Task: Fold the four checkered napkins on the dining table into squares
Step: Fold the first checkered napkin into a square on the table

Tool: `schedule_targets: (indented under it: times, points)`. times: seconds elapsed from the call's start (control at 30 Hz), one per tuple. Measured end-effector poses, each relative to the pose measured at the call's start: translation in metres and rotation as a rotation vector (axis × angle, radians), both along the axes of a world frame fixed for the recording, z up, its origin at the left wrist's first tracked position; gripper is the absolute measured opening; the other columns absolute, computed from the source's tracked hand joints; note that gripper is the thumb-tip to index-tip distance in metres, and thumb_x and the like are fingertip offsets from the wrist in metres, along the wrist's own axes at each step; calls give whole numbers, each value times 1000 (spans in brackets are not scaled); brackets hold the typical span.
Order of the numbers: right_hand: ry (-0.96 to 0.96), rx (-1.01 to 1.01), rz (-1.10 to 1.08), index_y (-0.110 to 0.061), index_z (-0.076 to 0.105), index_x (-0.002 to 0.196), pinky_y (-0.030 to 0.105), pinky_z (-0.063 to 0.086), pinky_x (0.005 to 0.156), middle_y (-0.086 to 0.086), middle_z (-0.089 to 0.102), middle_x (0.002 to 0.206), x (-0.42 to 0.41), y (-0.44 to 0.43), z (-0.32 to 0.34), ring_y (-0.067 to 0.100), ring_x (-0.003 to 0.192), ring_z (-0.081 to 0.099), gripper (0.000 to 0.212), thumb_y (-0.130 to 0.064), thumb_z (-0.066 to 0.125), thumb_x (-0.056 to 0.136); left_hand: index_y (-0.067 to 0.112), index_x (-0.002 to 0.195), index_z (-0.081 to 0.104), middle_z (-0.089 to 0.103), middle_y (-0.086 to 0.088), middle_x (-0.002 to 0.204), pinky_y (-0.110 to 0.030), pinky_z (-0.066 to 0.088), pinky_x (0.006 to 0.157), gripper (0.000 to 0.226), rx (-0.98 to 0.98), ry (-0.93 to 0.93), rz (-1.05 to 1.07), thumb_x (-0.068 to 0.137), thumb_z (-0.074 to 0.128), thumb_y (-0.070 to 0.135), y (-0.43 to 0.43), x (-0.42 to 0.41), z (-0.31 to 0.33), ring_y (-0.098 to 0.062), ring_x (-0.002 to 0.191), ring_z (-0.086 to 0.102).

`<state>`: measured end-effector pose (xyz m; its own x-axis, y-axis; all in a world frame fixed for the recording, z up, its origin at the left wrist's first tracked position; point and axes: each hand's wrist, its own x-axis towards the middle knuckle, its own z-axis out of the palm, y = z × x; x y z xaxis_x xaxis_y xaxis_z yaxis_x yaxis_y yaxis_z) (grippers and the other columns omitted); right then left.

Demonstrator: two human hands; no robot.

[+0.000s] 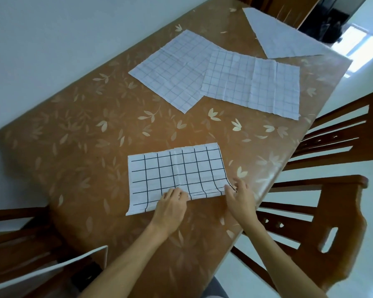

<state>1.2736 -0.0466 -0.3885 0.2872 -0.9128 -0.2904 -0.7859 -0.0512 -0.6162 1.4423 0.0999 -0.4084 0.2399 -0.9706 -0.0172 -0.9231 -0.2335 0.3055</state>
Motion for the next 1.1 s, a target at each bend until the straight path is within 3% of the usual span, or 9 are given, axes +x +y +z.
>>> schedule_targets:
  times: [0.13, 0.27, 0.43, 0.53, 0.7, 0.8, 0.87, 1.0, 1.1]
  points:
    - [-372, 269, -318, -12, 59, 123, 35, 45, 94, 0, 62, 113, 3, -5, 11, 15, 108, 57, 61, -62, 37, 95, 21, 104, 57, 64, 9, 88, -28, 50, 67, 14, -110, 303, 172, 102, 44, 28, -15, 16, 49, -10, 74, 61]
    - [-632, 485, -369, -12, 44, 143, 37, 43, 102, 4, 56, 132, 13, -10, 23, 20, 120, 54, 90, -78, 29, 83, 21, 98, 59, 67, 5, 80, -28, 49, 65, 8, -259, 665, 329, 100, 52, 24, -31, 33, 98, -10, 72, 62]
    - [-473, 551, -171, -26, 35, 147, 48, 33, 113, -10, 45, 144, 31, -8, 25, 18, 134, 43, 103, -86, 58, 66, 13, 101, 67, 72, -2, 94, -17, 51, 79, 14, -220, 1138, 511, 98, 58, 23, -37, 57, 149, -7, 89, 67]
    - [-509, 624, -106, -23, 49, 133, 31, 46, 94, -6, 65, 127, 43, -7, 34, 11, 121, 56, 84, -81, 57, 72, 10, 98, 67, 75, -4, 88, -29, 56, 73, 11, -207, 1432, 659, 97, 57, 14, -31, 72, 155, -17, 85, 71]
    - [-566, 710, -37, -23, 67, 110, 30, 44, 91, -4, 72, 105, 68, 8, 40, 9, 98, 64, 70, -79, 62, 68, 7, 105, 69, 74, -14, 99, -37, 54, 75, 24, -103, 1588, 957, 98, 49, 19, -7, 86, 147, -27, 89, 69]
    - [-551, 792, -24, -17, 66, 121, 37, 49, 94, 0, 70, 114, 79, 18, 25, 14, 100, 65, 79, -77, 65, 70, 5, 106, 69, 73, -17, 100, -38, 52, 80, 30, -34, 1602, 1069, 95, 48, 22, 6, 87, 141, -31, 89, 68]
    - [-567, 881, -12, -17, 66, 117, 35, 51, 86, 7, 70, 116, 85, 32, 31, 22, 102, 67, 70, -73, 61, 76, 1, 96, 72, 75, -15, 85, -35, 52, 75, 32, -40, 1615, 1077, 95, 47, 21, 10, 87, 138, -28, 77, 71]
    - [-587, 1064, 54, -20, 56, 116, 35, 42, 94, 7, 68, 123, 90, 45, 29, 24, 118, 60, 57, -67, 42, 89, 1, 73, 61, 63, -2, 45, -16, 47, 41, 34, -113, 1603, 1041, 100, 42, 10, 4, 93, 143, -8, 38, 61]
    - [-695, 1072, 82, -7, 52, 129, 35, 43, 97, 6, 69, 120, 92, 45, 36, 24, 117, 61, 78, -70, 54, 82, 2, 81, 64, 68, -5, 53, -18, 50, 45, 33, -129, 1607, 1052, 100, 42, 16, 6, 93, 146, -11, 46, 65]
